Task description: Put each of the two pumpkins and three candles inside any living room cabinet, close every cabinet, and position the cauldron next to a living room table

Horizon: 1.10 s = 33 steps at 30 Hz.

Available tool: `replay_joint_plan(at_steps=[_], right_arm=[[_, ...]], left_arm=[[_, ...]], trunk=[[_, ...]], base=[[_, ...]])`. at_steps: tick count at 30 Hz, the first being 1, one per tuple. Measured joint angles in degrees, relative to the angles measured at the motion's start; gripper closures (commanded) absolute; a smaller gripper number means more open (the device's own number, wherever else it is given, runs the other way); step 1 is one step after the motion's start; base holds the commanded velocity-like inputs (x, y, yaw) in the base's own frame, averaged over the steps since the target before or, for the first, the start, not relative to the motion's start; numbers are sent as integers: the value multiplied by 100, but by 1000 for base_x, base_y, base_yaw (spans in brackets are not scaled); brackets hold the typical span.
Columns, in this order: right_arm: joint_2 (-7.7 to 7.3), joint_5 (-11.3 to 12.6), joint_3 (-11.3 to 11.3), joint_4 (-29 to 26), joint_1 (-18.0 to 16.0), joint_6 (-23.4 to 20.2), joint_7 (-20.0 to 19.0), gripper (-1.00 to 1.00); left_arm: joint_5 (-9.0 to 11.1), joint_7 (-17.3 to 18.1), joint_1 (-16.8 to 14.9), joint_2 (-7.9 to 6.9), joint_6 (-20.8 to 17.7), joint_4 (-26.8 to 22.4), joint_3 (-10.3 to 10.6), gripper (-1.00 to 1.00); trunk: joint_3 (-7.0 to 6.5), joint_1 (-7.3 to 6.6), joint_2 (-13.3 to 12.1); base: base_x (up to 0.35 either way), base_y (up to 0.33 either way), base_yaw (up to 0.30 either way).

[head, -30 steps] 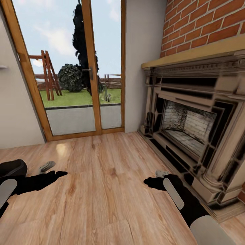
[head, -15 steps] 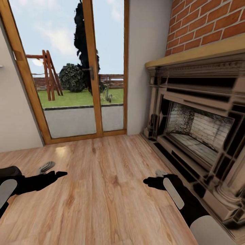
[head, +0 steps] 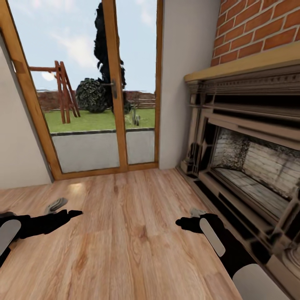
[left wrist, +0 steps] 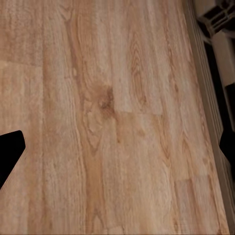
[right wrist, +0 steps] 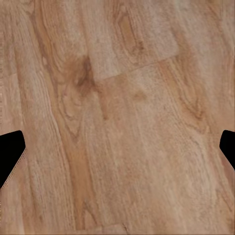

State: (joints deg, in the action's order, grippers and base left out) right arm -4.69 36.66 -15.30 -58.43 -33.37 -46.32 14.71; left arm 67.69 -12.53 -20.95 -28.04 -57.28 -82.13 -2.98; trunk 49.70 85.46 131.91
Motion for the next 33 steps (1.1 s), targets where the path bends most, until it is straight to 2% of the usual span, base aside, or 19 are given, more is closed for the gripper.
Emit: replay_joint_plan(at_steps=[19, 23, 33], right_arm=[[29, 8, -11, 2, 0, -2, 30, -100], [78, 9, -16, 2, 0, -8, 20, -100], [89, 16, -17, 8, 0, -7, 2, -100]], left_arm=[[0, 0, 0, 0, 0, 58, -17, -100], [0, 0, 0, 0, 0, 69, -18, -100], [0, 8, 0, 1, 0, 147, -26, -100]], trunk=[[4, 0, 0], [19, 0, 0], [69, 0, 0]], base=[[337, 0, 285], [337, 0, 253], [337, 0, 241]])
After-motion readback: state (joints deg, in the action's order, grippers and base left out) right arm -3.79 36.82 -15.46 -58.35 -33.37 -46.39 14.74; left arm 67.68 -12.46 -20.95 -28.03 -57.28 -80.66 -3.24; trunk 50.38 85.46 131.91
